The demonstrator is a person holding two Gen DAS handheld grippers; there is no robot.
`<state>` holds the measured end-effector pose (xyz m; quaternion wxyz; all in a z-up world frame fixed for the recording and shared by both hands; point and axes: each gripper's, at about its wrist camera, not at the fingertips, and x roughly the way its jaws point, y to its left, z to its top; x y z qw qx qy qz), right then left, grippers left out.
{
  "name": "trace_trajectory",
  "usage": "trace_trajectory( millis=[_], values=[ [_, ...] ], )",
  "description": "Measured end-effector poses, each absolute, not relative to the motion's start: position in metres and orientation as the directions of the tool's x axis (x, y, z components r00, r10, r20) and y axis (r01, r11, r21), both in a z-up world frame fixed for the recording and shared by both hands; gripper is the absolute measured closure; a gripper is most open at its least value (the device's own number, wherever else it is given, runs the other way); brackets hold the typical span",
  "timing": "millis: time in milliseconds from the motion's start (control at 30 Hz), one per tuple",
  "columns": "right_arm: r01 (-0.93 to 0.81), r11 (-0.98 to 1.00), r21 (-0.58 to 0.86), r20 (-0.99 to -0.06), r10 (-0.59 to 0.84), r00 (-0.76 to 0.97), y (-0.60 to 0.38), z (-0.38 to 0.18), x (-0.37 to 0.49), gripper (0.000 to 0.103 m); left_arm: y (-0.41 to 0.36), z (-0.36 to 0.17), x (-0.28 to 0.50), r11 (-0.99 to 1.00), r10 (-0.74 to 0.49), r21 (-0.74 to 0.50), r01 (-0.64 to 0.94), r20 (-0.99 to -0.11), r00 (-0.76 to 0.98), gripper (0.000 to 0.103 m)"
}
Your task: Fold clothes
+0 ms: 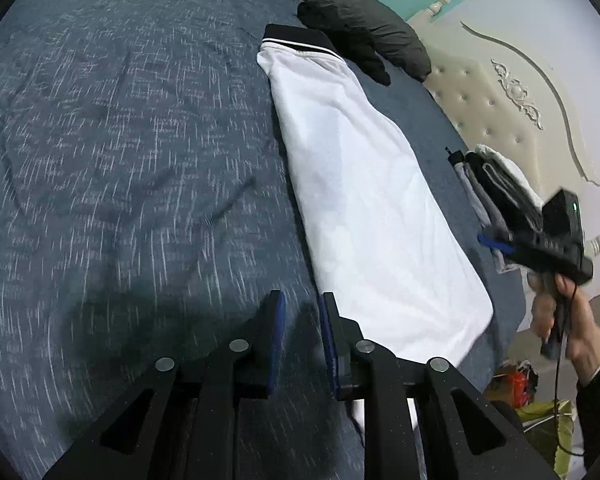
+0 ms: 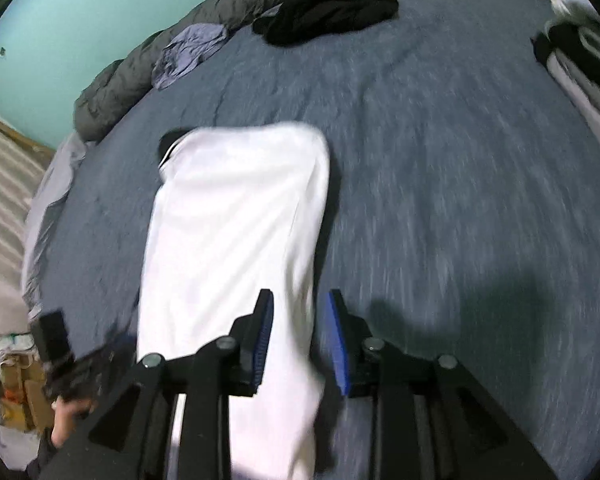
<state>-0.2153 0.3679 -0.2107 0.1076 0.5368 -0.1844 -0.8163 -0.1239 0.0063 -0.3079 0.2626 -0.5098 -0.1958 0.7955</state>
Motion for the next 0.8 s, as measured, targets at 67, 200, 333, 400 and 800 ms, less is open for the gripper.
trace_trajectory(
  millis=[67,200,333,400,800],
  values=[
    [-0.008,-0.914,0.407,-0.842,-0.371,-0.392,0.368,-0.210,-0.191,0.075,0.008,-0.306,-0.117,-0.786,0.617,-0.576,-0.224,-0.708,-0.344,0.069],
    [-0.008,-0.907,0.422,-0.840,-0.387,-0.381,0.365,-0.214,-0.159,0.075,0.009,-0.309,-0.102,-0.785,0.618,-0.582,-0.211,-0.713,-0.331,0.069],
    [-0.033,-0.902,0.430,-0.843,-0.389,-0.371,0.365,-0.226,-0.138,0.075,0.013,-0.310,-0.088,-0.779,0.627,-0.590,-0.214,-0.714,-0.311,0.069],
    [-0.042,-0.900,0.434,-0.842,-0.389,-0.373,0.365,-0.231,-0.132,0.075,0.016,-0.310,-0.083,-0.771,0.636,-0.600,-0.213,-0.711,-0.299,0.069],
    [-0.004,-0.891,0.454,-0.817,-0.414,-0.400,0.360,-0.227,-0.110,0.098,0.021,-0.308,-0.069,-0.753,0.658,-0.617,-0.230,-0.699,-0.279,0.098]
  ],
)
